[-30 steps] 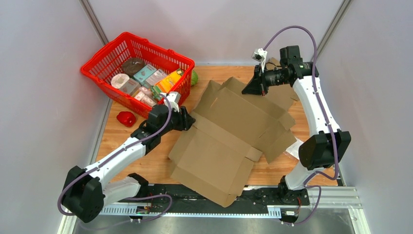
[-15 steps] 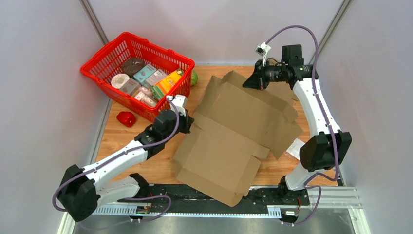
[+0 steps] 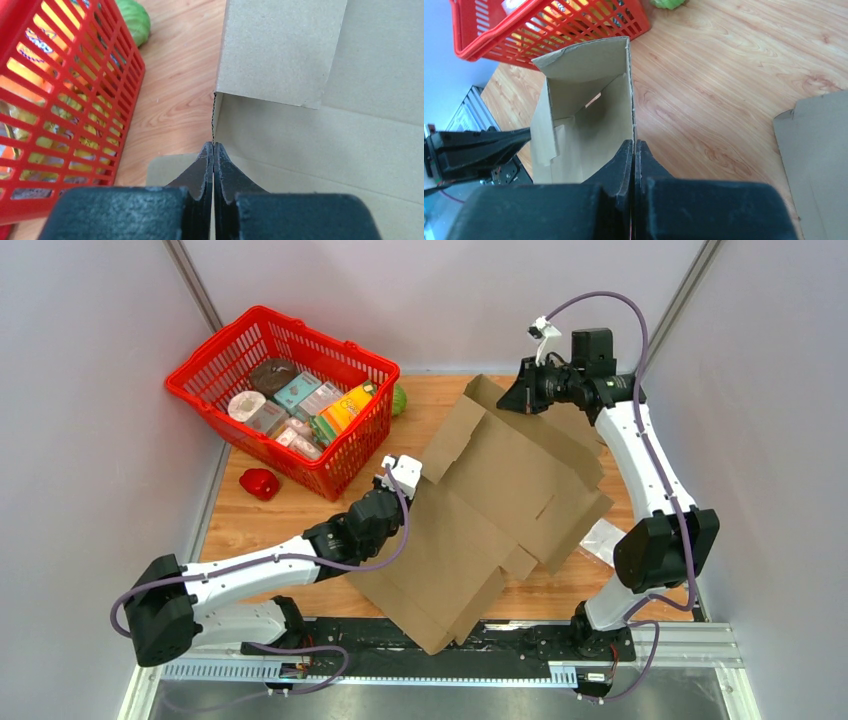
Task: Fold the paper box
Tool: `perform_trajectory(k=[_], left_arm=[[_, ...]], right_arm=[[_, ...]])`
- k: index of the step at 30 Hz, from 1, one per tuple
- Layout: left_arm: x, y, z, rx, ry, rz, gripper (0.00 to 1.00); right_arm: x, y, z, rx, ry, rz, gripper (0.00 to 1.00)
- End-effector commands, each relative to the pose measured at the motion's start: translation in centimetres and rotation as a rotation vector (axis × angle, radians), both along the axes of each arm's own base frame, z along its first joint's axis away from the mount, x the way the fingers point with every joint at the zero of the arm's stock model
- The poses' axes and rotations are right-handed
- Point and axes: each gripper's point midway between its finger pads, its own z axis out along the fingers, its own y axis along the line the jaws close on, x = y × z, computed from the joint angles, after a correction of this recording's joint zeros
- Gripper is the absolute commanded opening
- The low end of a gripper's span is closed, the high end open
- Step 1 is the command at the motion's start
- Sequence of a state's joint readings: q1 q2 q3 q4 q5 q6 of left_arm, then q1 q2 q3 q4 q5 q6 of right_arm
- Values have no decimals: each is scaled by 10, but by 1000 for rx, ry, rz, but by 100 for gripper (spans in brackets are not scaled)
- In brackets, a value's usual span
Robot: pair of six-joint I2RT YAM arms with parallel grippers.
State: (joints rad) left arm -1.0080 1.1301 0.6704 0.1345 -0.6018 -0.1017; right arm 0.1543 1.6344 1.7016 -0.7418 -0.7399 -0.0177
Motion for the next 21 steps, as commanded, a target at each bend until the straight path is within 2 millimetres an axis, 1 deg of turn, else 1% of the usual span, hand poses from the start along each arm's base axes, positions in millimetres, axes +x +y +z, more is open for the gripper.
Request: perform_trajectory(k=[1,2,5,9,11,12,13,14,15,16,18,19,20,21], left_arm=[[-3,-29,42,-134,-116,-113,0],[-6,-30,35,-134,-109,-138,0],[-11,-31,30,-158,-83,-148,0],[-13,-26,22,-170,-45,-136,0],[-20,-40,15,-168,-12,-223,0],[-21,-47,11,-169,7,-251,0],[-20,-58,4,-156,48,-289,0],[-18,-63,0,-167,80,-297,0],[-16,-69,-3,-179,106,-309,0],[-9,-74,-7,-206,132,-324,0],[-1,-77,-9,-283,171,-314,0],[1,-81,-8,-320,177,-336,0],[6,-79,-8,-343,189,-329,0],[6,-81,-7,-344,194,-343,1]], right_arm=[[7,7,16,52,-2,-76,0],[6,9,16,66,6,-68,0],[6,13,17,91,14,-56,0],[7,11,12,87,21,-60,0],[1,16,10,103,32,-31,0],[-2,21,15,124,13,1,0],[-4,24,16,127,5,10,0],[-10,29,15,126,1,27,0],[-12,33,15,124,-10,39,0],[-15,35,15,124,-11,47,0],[-21,39,13,130,-2,71,0],[-22,38,13,131,-3,79,0],[-24,38,14,124,-15,86,0],[-26,37,12,118,-11,93,0]])
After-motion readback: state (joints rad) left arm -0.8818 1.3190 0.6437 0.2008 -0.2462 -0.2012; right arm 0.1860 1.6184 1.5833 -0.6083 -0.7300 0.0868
